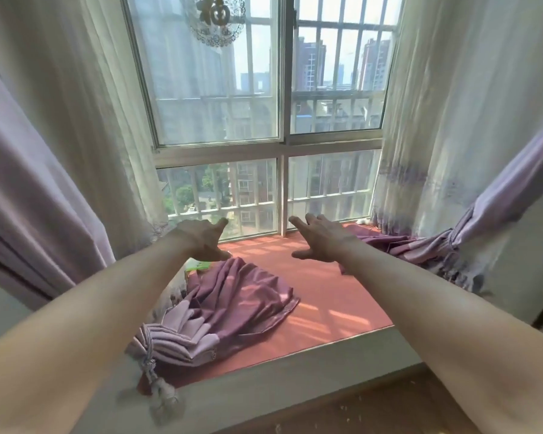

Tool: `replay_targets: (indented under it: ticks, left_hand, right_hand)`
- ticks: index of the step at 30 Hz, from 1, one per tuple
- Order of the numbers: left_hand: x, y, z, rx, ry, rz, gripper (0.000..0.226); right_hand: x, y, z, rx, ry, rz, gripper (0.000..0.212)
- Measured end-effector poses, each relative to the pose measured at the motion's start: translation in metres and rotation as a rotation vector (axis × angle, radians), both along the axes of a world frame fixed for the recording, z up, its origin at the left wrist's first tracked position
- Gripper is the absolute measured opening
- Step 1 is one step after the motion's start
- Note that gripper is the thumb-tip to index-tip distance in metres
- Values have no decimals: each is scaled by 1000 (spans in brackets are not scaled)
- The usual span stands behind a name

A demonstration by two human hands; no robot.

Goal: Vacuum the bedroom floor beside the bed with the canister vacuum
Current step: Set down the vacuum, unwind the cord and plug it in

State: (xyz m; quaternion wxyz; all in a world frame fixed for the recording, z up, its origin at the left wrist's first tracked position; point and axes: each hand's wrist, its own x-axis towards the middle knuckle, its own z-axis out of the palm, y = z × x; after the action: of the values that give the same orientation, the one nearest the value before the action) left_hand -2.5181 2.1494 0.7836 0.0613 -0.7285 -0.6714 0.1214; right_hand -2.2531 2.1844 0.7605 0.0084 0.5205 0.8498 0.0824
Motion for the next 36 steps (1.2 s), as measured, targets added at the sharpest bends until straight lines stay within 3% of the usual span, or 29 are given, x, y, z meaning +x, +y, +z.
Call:
replay_targets:
  ticks: [12, 21, 36]
  left_hand:
    - [25, 74, -36, -16, -18, -233, 89]
    - [7, 144, -87, -40, 140, -579, 89]
    - [84, 139, -154, -127, 184, -919, 86]
  right_hand:
    - [21, 21, -42, -34, -86, -192, 85]
    - [-20, 18, -70, -110, -67, -466, 81]
    - [20, -107, -116, -288, -4, -939, 87]
